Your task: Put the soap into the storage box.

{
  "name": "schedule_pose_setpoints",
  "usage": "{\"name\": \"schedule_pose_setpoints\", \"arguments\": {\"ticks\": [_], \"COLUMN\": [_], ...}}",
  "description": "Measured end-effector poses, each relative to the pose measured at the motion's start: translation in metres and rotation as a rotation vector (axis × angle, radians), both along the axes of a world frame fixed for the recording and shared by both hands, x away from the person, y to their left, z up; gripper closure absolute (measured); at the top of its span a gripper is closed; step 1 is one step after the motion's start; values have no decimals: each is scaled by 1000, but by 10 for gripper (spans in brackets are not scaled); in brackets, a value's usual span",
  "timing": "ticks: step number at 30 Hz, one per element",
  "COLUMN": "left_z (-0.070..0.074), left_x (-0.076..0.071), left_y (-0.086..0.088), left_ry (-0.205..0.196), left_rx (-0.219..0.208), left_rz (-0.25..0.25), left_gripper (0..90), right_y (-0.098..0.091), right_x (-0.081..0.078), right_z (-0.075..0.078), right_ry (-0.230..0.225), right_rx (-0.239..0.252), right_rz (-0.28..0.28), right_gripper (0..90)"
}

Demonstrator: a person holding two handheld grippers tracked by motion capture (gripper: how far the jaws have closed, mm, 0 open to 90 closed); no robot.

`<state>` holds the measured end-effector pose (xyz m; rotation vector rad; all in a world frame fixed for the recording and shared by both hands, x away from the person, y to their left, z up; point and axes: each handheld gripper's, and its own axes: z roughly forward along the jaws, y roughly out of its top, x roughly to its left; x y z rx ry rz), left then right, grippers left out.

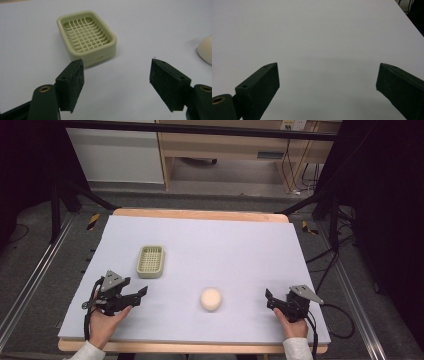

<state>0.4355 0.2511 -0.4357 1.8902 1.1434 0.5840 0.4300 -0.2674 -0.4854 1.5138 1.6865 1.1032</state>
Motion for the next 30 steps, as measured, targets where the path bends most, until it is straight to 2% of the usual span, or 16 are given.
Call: {"name": "schedule_pose_setpoints", "arguments": {"ticks": [12, 18, 30], "left_z": [6, 9, 10], "left_x": [6, 9, 14], "left_y": [-13, -24, -49], "left_ry": [-4, -14, -6], "left_rx": [-4, -19, 1], "left_rz": [-19, -29, -74], "left_gripper": [277, 276, 272], "right_y": [1, 0, 1], "right_x": [0, -1, 0], "right_z": [0, 0, 0], "right_ry": [-1, -2, 2], "right_rx": [-4, 0, -5], "right_rz": [3, -2, 0], "right_gripper": [52, 52, 52]}}
